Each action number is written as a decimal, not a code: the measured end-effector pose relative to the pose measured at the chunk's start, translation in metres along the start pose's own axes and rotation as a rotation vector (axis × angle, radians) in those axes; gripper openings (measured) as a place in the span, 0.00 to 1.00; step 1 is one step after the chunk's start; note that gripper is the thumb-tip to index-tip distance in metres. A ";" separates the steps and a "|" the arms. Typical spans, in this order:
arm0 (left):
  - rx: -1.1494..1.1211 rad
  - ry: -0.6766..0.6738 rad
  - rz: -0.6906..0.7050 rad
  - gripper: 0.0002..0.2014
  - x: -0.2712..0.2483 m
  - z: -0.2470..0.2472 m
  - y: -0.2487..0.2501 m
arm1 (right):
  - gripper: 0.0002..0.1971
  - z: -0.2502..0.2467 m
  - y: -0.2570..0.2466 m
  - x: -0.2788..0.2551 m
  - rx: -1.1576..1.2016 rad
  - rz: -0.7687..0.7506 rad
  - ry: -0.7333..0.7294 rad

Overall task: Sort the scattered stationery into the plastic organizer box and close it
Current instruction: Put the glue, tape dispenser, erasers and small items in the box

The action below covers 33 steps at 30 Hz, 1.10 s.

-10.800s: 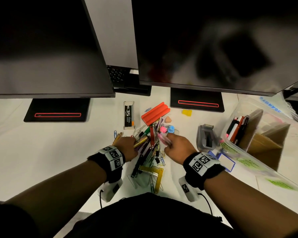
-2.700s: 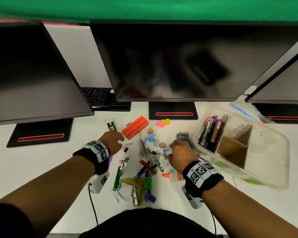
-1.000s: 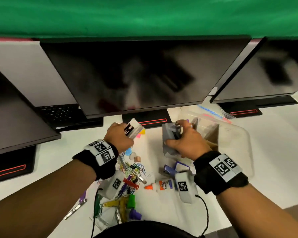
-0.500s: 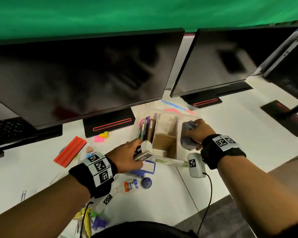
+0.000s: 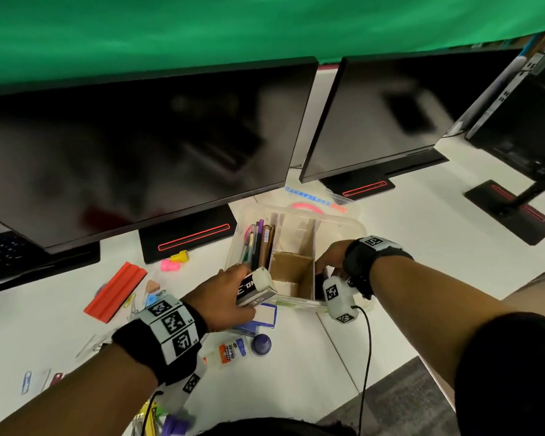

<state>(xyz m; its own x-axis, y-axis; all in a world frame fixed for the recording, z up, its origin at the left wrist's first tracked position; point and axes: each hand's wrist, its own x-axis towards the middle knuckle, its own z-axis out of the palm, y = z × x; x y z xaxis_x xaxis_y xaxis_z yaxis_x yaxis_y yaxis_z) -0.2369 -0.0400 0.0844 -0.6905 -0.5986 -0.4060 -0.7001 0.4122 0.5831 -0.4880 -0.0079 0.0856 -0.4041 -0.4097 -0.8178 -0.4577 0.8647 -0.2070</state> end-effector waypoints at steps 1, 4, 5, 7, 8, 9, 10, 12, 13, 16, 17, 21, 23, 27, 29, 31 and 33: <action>0.002 0.001 0.002 0.31 0.000 0.000 0.001 | 0.12 0.002 -0.001 0.001 -0.014 0.005 -0.006; 0.010 0.000 0.000 0.30 -0.001 -0.002 0.003 | 0.09 0.005 -0.004 0.001 -0.128 -0.023 0.014; 0.010 0.000 -0.005 0.29 -0.001 -0.003 0.003 | 0.09 0.003 -0.006 0.007 -0.173 -0.037 0.034; 0.002 -0.004 -0.011 0.29 -0.001 -0.004 0.003 | 0.08 -0.007 -0.003 0.047 -0.266 -0.037 0.124; 0.000 -0.001 -0.007 0.29 -0.001 -0.003 0.003 | 0.13 -0.009 -0.005 0.052 -0.390 -0.078 0.218; -0.003 -0.002 -0.009 0.29 -0.001 -0.003 0.003 | 0.17 -0.009 -0.010 0.043 -0.494 -0.125 0.313; -0.008 -0.004 -0.011 0.29 -0.001 -0.003 0.002 | 0.19 -0.006 -0.018 0.022 -0.485 -0.193 0.375; -0.022 -0.003 -0.018 0.29 -0.001 -0.002 0.001 | 0.16 0.007 -0.037 -0.028 -0.263 -0.344 0.379; -0.029 0.001 -0.022 0.30 -0.001 -0.002 0.001 | 0.16 0.014 -0.043 -0.046 -0.080 -0.381 0.314; -0.049 0.034 0.001 0.29 0.001 -0.001 0.000 | 0.17 0.039 -0.046 -0.077 0.206 -0.430 0.023; -0.051 0.040 0.009 0.28 0.001 0.000 0.000 | 0.15 0.047 -0.045 -0.078 0.203 -0.437 -0.015; -0.052 0.035 0.027 0.33 0.002 0.000 -0.006 | 0.10 0.052 -0.041 -0.081 0.215 -0.477 0.002; -0.075 0.018 0.058 0.36 0.001 -0.001 -0.010 | 0.11 0.030 -0.037 -0.084 0.190 -0.481 0.057; 0.016 0.035 0.115 0.26 0.003 0.001 -0.019 | 0.12 -0.038 -0.026 -0.096 0.130 -0.534 0.279; 0.070 0.041 0.137 0.20 0.005 0.005 -0.021 | 0.11 -0.063 -0.019 -0.093 0.052 -0.524 0.408; 0.073 0.063 0.140 0.17 0.007 0.007 -0.021 | 0.12 -0.074 -0.016 -0.082 -0.109 -0.476 0.563; 0.077 0.084 0.148 0.15 0.010 0.008 -0.021 | 0.16 -0.073 -0.016 -0.064 -0.276 -0.397 0.651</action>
<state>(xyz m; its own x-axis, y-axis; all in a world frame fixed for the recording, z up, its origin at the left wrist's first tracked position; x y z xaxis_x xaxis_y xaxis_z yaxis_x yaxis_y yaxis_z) -0.2301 -0.0491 0.0624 -0.7717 -0.5813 -0.2582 -0.6062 0.5494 0.5751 -0.5130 -0.0165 0.1803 -0.5112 -0.8317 -0.2166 -0.8086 0.5509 -0.2066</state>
